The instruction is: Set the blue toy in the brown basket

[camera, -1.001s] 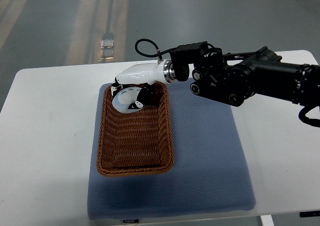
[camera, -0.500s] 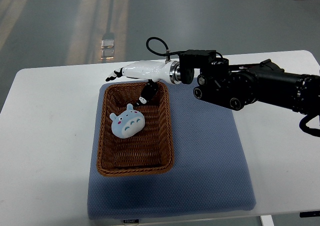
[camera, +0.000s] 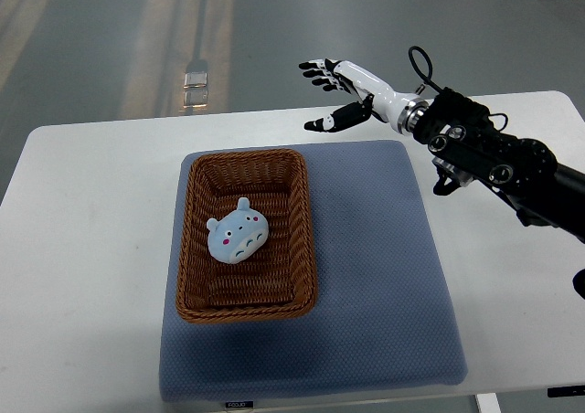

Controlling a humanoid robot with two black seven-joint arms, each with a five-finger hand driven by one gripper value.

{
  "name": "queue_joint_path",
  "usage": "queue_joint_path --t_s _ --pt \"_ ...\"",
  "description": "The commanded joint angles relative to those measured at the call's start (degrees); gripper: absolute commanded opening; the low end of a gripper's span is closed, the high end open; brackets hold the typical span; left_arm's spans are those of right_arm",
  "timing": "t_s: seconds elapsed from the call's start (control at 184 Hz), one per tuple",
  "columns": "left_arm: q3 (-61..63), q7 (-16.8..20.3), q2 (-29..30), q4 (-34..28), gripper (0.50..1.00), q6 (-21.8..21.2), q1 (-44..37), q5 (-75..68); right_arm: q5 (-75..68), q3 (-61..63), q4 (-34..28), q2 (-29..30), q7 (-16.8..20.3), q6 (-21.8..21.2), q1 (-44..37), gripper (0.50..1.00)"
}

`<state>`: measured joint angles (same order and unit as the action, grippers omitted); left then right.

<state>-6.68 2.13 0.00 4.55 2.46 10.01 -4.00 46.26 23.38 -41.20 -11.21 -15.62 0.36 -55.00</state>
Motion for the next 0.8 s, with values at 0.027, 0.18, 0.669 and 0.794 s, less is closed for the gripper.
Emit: queue_joint_path --t_s 0.027,0.18,0.669,0.794 --pt "0.0 0.1 0.0 -0.1 1.0 0.0 0.0 0.0 -2.0 9.0 0.0 0.0 1.4 0.1 6.7 0.887" --pt "0.0 0.0 0.0 0.0 1.0 0.0 0.0 0.0 -7.3 19.8 -0.1 1.9 2.7 0.1 12.5 0.887" --pt "0.0 0.1 0.0 0.1 1.0 0.0 0.0 0.0 -10.7 31.8 -0.6 6.4 2.0 0.3 17.4 0.913" --pt "0.0 0.1 0.0 0.1 1.0 0.0 0.1 0.0 -10.7 31.8 -0.7 7.3 2.0 0.1 17.3 0.913"
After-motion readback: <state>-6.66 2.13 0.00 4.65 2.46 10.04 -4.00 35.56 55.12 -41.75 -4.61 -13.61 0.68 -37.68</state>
